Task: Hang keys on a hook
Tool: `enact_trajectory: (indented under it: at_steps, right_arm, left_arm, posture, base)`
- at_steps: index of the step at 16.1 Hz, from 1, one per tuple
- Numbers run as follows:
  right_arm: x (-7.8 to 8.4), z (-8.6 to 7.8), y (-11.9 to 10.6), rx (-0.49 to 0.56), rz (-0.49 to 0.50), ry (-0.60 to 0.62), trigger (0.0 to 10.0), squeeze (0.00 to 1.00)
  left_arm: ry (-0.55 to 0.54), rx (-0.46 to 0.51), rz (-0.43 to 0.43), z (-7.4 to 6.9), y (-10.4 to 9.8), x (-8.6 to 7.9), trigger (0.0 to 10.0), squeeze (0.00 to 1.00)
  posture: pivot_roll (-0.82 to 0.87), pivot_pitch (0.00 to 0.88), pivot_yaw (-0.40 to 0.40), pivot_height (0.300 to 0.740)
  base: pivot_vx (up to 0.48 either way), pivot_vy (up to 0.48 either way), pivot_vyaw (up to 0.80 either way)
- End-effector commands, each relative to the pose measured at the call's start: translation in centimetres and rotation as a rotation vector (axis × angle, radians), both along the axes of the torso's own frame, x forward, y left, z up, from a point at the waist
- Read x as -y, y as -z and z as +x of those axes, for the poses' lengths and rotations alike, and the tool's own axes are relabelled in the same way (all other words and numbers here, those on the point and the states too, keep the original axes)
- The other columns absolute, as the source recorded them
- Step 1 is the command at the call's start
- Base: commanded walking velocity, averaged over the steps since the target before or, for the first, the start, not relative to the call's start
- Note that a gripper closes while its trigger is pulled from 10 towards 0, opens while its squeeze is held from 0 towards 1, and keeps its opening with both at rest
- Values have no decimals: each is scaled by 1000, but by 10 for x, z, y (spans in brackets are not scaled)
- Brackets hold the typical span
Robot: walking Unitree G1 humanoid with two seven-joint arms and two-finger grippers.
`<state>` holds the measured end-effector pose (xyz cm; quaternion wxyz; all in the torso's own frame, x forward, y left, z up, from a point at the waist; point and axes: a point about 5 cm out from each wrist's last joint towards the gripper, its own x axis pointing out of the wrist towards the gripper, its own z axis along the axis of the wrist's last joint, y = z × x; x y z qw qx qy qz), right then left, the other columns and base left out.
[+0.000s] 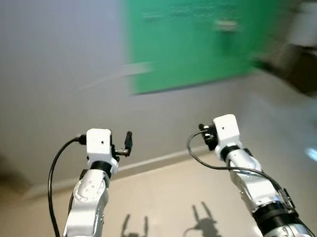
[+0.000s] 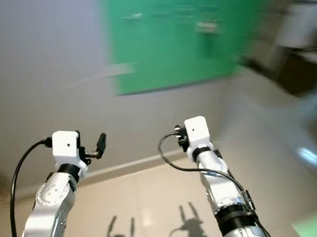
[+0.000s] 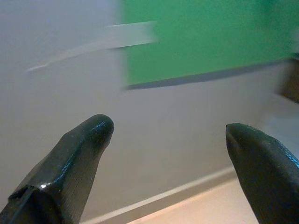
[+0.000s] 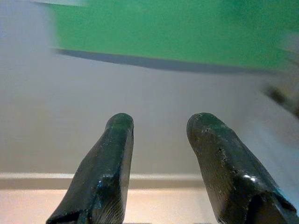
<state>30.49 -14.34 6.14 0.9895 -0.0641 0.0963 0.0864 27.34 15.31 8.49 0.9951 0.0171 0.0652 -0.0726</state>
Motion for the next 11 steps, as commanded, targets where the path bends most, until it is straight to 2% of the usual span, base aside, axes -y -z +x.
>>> enact_trajectory:
  at_steps: [1,11]
  right_arm:
    - [3,-1,0,-5,-2,13,10000,0]
    - [5,1,-1,-2,0,45,10000,0]
  left_arm:
    - [29,-8,5,2,0,7,10000,0]
    - [53,1,-6,9,-1,5,10000,0]
  posture:
    - [-91,0,20,740]
    - [-102,0,25,740]
  base:
    - [0,0,-756]
    - [0,0,-756]
